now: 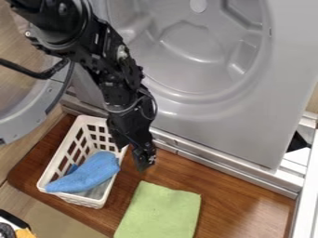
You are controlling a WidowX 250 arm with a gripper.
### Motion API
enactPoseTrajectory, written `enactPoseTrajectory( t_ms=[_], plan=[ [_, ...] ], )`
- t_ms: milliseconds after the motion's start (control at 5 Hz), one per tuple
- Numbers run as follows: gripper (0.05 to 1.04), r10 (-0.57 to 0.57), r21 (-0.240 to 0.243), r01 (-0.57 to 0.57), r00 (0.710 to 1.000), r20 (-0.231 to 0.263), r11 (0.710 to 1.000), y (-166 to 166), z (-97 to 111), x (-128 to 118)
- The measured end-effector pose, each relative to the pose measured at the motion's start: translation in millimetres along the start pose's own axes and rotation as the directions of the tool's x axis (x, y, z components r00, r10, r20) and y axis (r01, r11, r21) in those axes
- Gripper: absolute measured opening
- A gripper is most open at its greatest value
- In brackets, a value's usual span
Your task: Move the white basket to the right side of the green towel
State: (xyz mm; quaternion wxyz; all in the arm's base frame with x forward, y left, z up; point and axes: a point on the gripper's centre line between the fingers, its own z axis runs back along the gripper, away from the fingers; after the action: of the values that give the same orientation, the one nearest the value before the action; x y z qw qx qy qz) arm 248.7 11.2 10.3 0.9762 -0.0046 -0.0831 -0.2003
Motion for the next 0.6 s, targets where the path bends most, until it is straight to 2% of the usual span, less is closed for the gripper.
enactPoseTrajectory(
  t_ms=[200, 400, 600],
  plan=[
    [0.999, 0.272, 0.135, -0.268, 0.962, -0.013, 0.954, -2.9, -3.4, -4.6],
    [0.999, 0.297, 0.141, -0.291, 0.955, -0.023, 0.946, -5.9, -0.6, 1.2],
    [0.999, 0.299, 0.105, -0.295, 0.954, -0.030, 0.950, -5.2, -1.0, -0.8]
  ],
)
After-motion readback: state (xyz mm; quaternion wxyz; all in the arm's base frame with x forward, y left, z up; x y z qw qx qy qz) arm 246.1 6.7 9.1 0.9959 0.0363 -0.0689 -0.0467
